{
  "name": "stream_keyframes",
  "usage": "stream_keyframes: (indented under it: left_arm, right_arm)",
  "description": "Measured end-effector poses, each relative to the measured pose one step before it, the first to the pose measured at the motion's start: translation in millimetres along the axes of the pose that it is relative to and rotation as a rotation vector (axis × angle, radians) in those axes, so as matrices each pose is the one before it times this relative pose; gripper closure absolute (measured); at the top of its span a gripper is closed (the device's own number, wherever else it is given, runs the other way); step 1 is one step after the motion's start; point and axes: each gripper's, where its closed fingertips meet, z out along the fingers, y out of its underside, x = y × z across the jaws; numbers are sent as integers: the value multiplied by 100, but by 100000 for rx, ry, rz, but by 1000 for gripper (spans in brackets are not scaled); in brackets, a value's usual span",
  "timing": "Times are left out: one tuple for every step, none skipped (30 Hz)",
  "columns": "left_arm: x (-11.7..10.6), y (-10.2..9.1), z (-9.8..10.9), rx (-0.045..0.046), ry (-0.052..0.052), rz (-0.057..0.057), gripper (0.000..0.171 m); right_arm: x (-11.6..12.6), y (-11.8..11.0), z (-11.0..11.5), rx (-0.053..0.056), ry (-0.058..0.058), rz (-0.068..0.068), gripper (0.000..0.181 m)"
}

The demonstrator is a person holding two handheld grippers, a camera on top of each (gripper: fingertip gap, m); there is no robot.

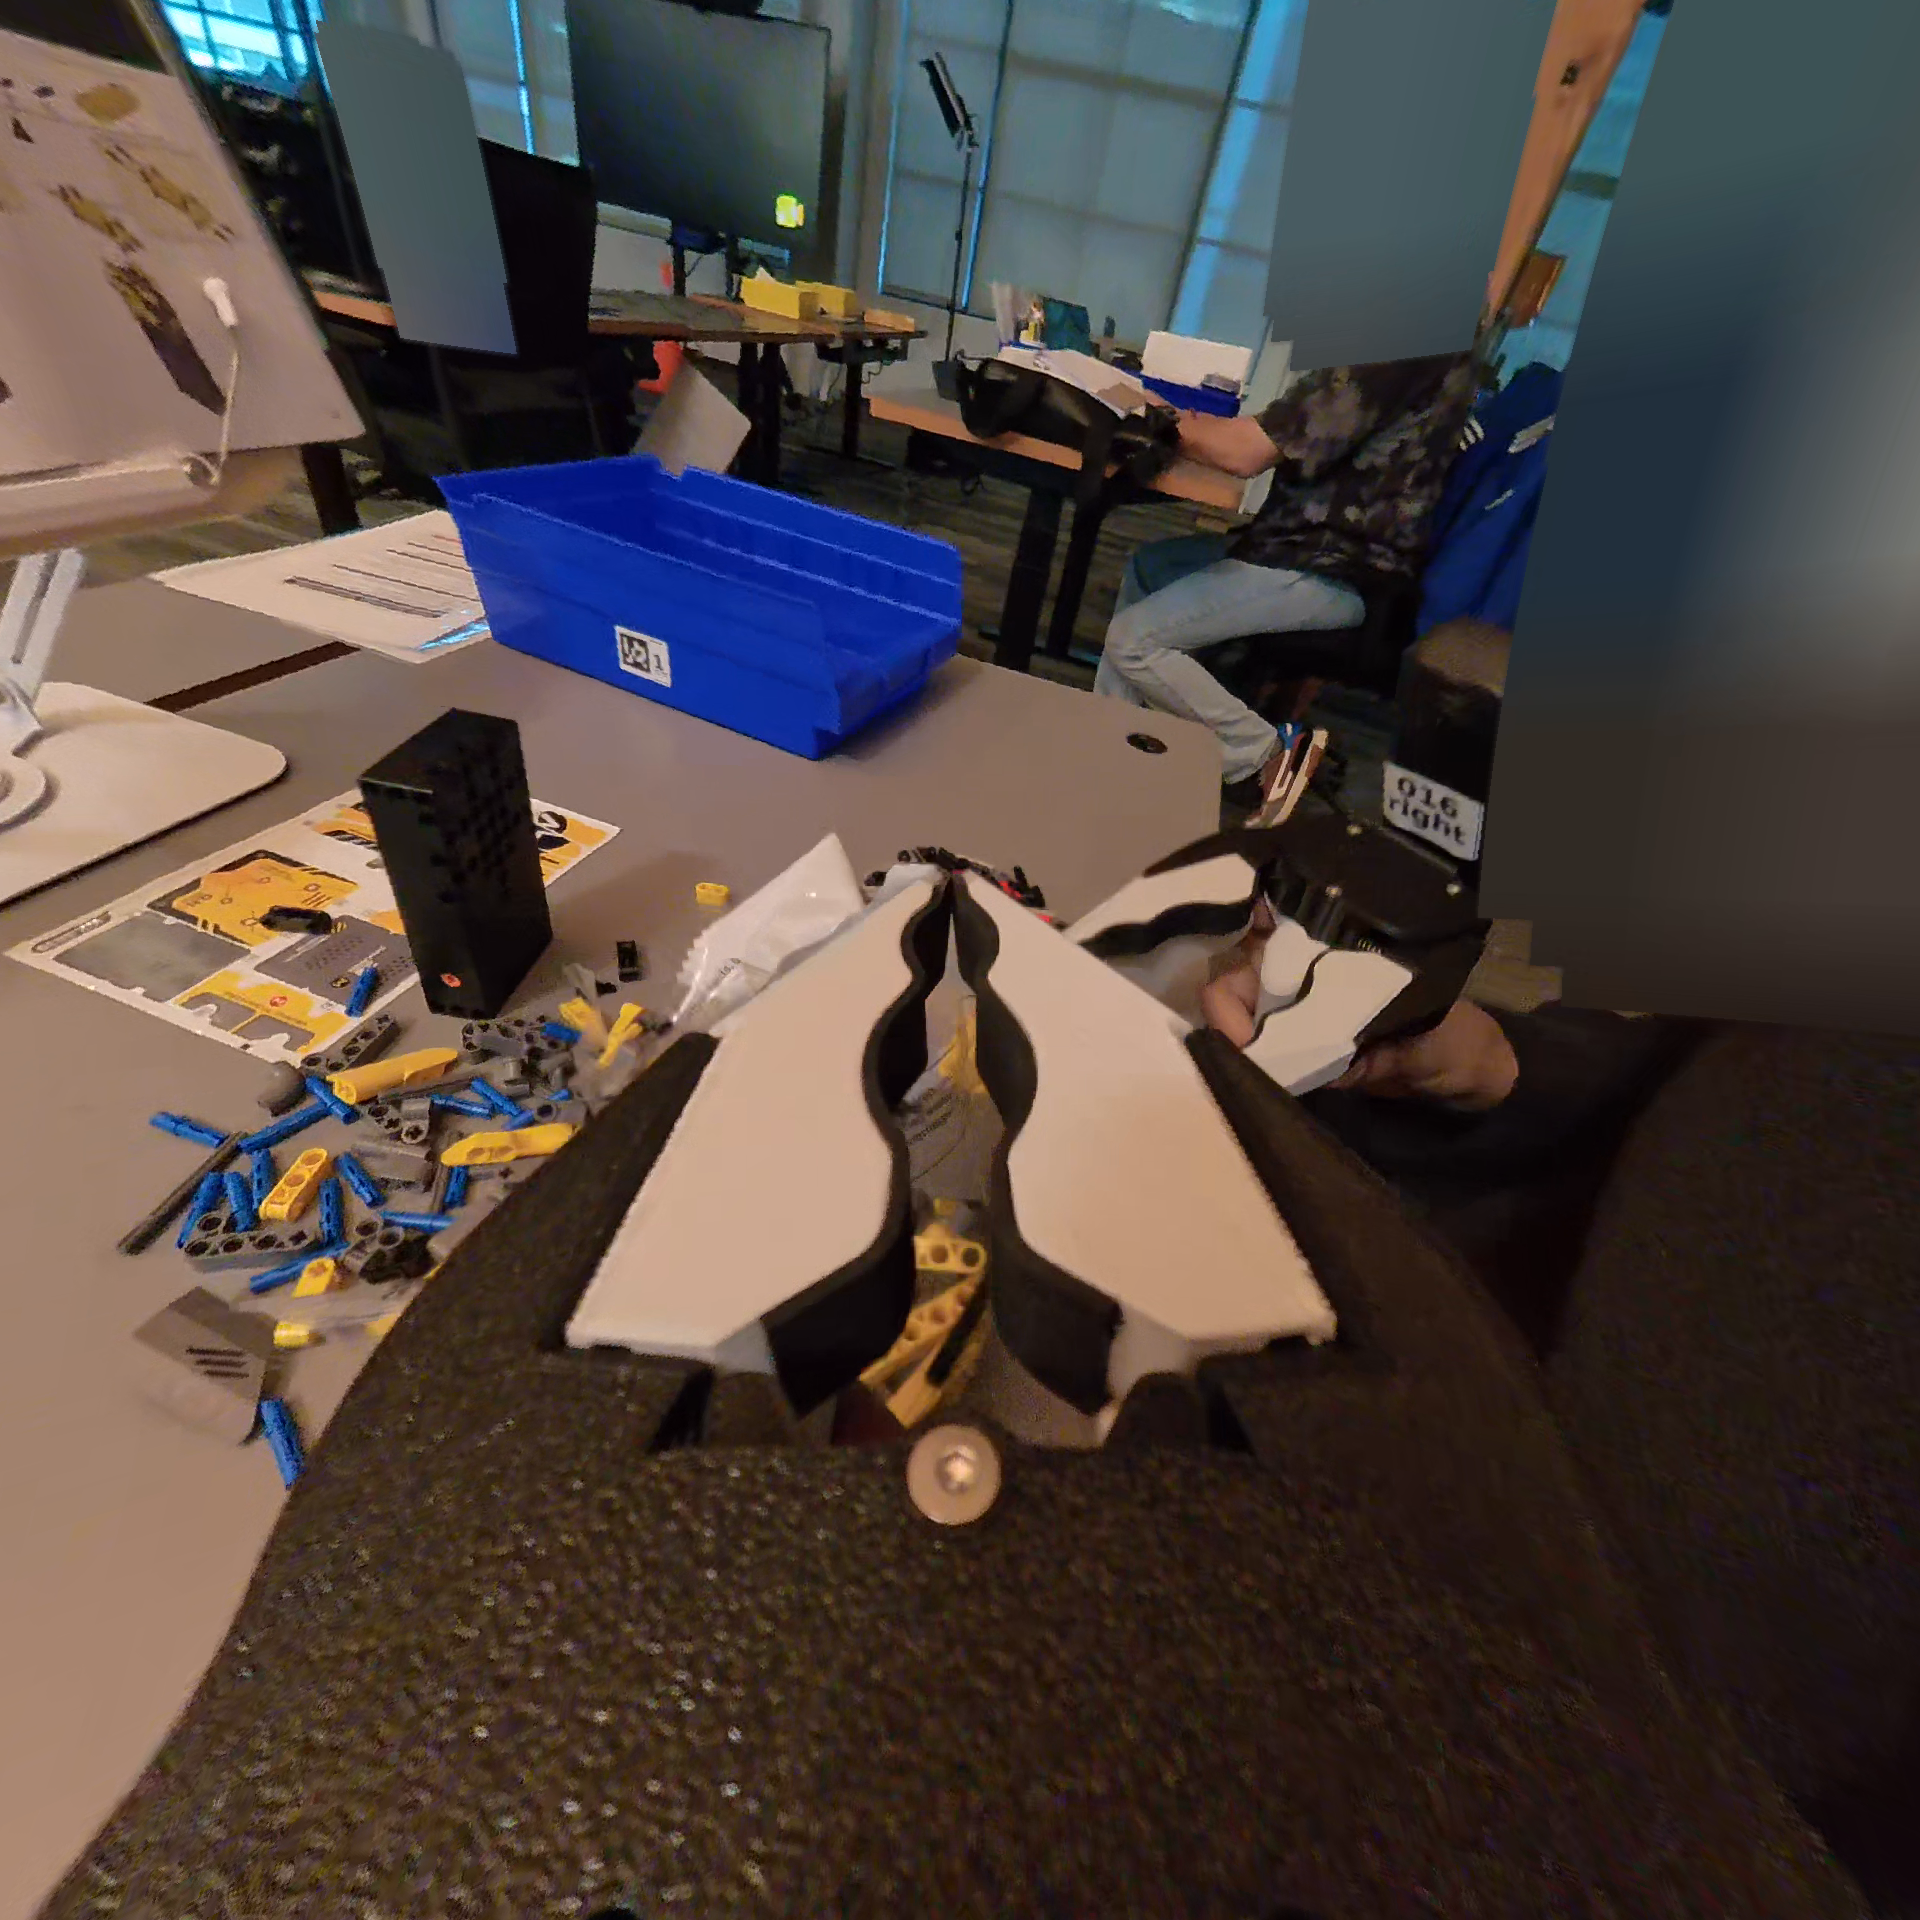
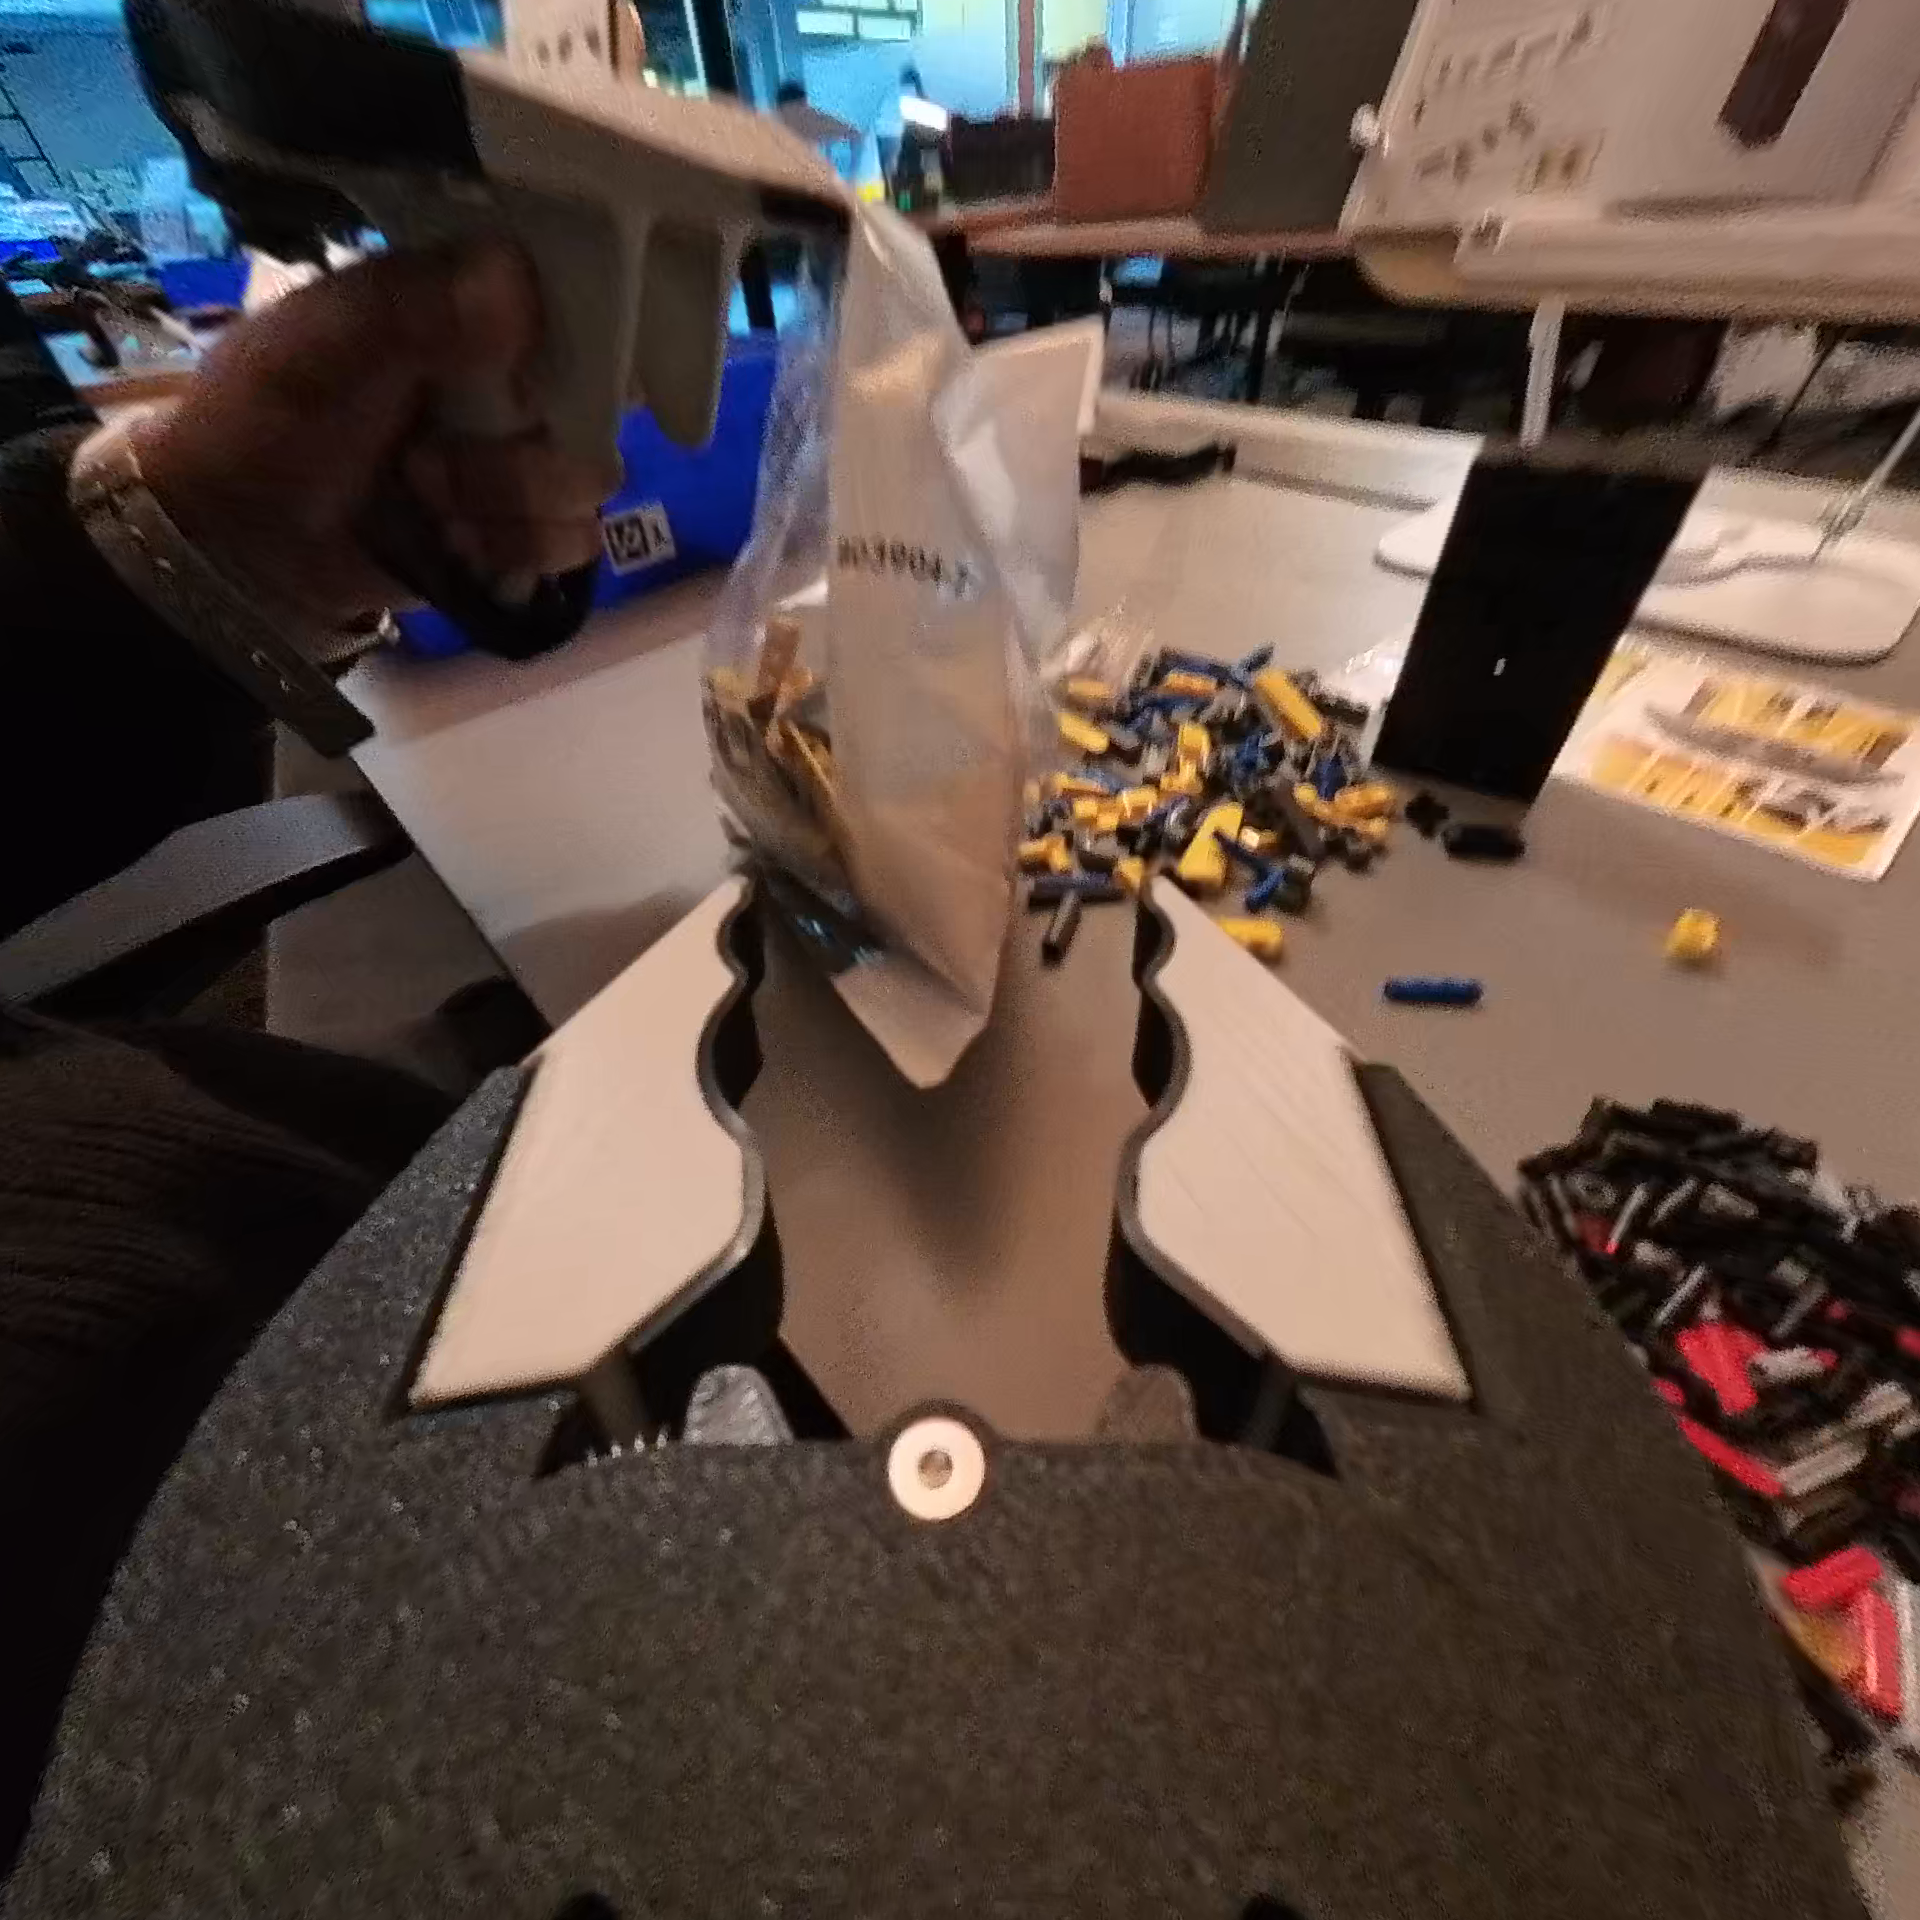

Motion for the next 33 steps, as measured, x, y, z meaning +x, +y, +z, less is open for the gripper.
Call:
stream_keyframes:
  left_arm:
    - [-310, -200, 169, 450, -308, -1442, 171]
    - [-192, -205, 163, 725, 214, -1033, 171]
    - [-48, -194, 158, 955, 867, -909, 171]
    - [139, -168, 165, 1038, 1933, -839, 171]
    - [190, -67, 209, 509, 2181, -913, 171]
    - [42, 2, 207, 150, 1240, -763, 171]
    - [-54, 22, 180, 117, 628, -414, 171]
    - [-53, -33, 122, 466, 662, -386, 171]
    - [-41, -77, 71, 538, 958, -832, 171]
    - [-76, -102, 35, 514, 912, -1296, 171]
    - [-122, -127, -8, 756, 660, -1181, 171]
    - [-146, -122, -34, 867, 496, -1026, 171]
    - [-162, -35, -45, 378, 520, -1151, 171]
    - [-197, -73, -87, 635, 261, -1150, 171]
    - [-156, -142, -131, 1162, 237, -947, 171]
    - [-100, -144, -128, 965, 448, -1049, 171]
    - [-63, -164, -141, 794, 467, -977, 171]
    - [4, -182, -149, 807, 413, -458, 171]
    - [59, -215, -155, 726, 393, -12, 171]
    - [96, -224, -140, 668, 449, 154, 171]
    - [169, -228, -92, 581, 763, 280, 171]
    - [181, -202, -39, 568, 988, 186, 171]
    - [168, -198, 21, 573, 1092, -158, 171]
    - [192, -158, 63, 578, 1268, -348, 171]
    - [217, -143, 99, 604, 1365, -323, 171]
    - [182, -124, 106, 551, 1031, -140, 171]
    - [152, -82, 110, 331, 598, 173, 171]
    - [158, -39, 114, 127, 694, 324, 171]
    - [185, 4, 117, 6, 858, 386, 171]
    - [132, 14, 102, -70, 652, 313, 171]
    - [23, 26, 59, -63, 85, 204, 171]
    - [-110, -7, 2, 243, -454, 117, 171]
    - [-219, -279, -188, 1888, -768, -405, 171]
  right_arm:
    - [178, 786, -18, -3816, -916, 2803, 110]
    - [72, 699, -43, -3073, -1174, 2678, 110]
    - [-26, 478, -86, -1468, -1241, 2521, 111]
    - [-131, 274, -50, -544, -1725, 2310, 112]
    - [120, 121, -27, -106, -273, 2151, 113]
    - [69, -47, -67, 287, -795, 1090, 124]
    - [-1, -193, -34, 675, -1631, 1070, 139]
    - [-22, -295, -21, 1046, -1941, 1630, 156]
    - [-9, -501, -14, 2176, -1998, 1994, 175]
    - [-80, -745, -43, 3351, -2569, 2000, 181]
    - [91, -838, -25, 3508, -1394, 2240, 181]
    - [148, -765, 36, 2756, -1103, 1825, 181]
    - [97, -673, 79, 1862, -1353, 1088, 181]
    - [352, -511, 75, 982, 638, 764, 181]
    - [537, -368, 15, 428, 2030, -416, 181]
    - [652, -186, -92, -164, 2906, -1020, 181]
    - [675, 33, -138, -882, 2920, -1261, 181]
    - [771, 145, -151, -940, 3427, -812, 177]
    - [816, 256, -110, -808, 3705, -492, 157]
    - [742, 374, -31, -1096, 3245, -119, 137]
    - [631, 426, 85, -1410, 2832, 645, 118]
    - [159, 335, 154, -1564, 156, 1764, 105]
    - [-349, 148, 176, -1058, -2605, 1264, 103]
    - [-389, -1, 231, -303, -2368, 931, 103]
    - [-287, -42, 274, -177, -1366, 868, 103]
    - [-277, -21, 311, -406, -1250, 964, 103]
    - [-340, -105, 308, -98, -1698, 1045, 104]
    - [-301, -162, 312, 259, -1593, 1164, 106]
    - [-240, -139, 305, -50, -1513, 1447, 115]
    - [-288, -272, 258, 692, -2043, 1568, 124]
    - [-438, -494, 184, 2175, -3130, 1606, 140]
    - [-318, -615, 70, 2850, -2687, 2508, 156]
    - [18, -526, 65, 2105, -1008, 2916, 162]
